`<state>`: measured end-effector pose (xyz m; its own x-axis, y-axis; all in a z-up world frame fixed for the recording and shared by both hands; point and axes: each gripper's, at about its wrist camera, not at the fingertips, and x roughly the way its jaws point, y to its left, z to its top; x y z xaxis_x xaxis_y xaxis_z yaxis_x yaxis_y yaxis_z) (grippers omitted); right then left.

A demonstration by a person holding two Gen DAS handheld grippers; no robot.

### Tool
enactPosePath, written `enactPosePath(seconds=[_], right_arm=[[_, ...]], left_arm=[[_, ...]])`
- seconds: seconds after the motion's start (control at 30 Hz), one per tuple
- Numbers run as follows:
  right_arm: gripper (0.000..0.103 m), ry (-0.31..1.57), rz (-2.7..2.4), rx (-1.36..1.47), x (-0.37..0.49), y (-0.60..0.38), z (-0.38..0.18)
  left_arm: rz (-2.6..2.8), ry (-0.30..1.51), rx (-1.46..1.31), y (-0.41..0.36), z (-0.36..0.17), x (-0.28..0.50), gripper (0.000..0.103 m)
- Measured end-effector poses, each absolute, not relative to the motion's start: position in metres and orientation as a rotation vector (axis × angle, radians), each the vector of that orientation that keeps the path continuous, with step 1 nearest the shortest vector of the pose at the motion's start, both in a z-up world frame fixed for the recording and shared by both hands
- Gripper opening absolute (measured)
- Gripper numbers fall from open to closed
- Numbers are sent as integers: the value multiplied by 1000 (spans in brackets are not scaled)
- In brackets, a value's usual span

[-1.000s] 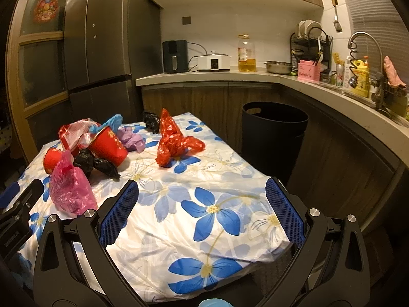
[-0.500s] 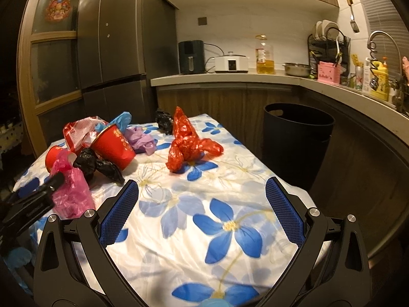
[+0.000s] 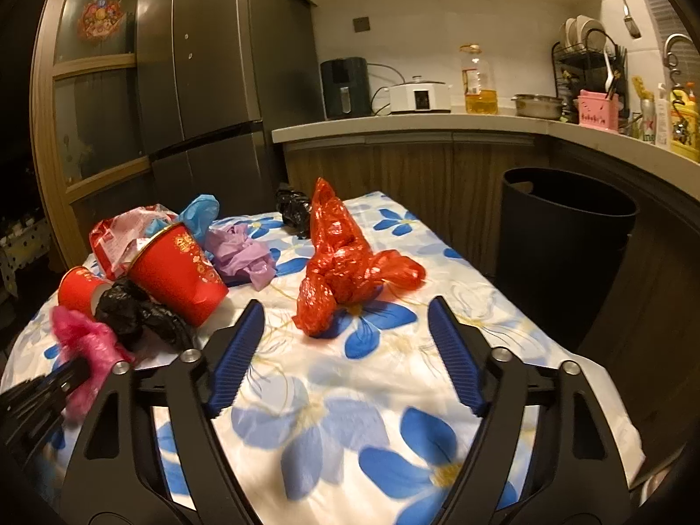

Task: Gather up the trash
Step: 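Grasp the pink bag with the left tool while the right tool grasps the red-orange bag, then lift both bags and carry them over the black trash bin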

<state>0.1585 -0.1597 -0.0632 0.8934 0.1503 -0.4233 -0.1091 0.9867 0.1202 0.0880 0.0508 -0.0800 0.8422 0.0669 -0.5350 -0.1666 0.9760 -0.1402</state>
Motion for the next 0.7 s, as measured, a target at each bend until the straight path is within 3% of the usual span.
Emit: enactPosePath(seconds=[0.17, 0.43, 0.53, 0.7], right_arm=[[56, 489, 148, 99, 187, -152, -75], [40, 577, 180, 126, 226, -139, -89], [26, 625, 187, 124, 236, -135, -94], [13, 652, 193, 141, 241, -139, -97]], left_arm=[[129, 507, -187, 48, -72, 72, 3], [121, 463, -220, 52, -55, 63, 3], [118, 460, -212, 50, -53, 65, 3], [120, 462, -216, 50, -51, 69, 3]])
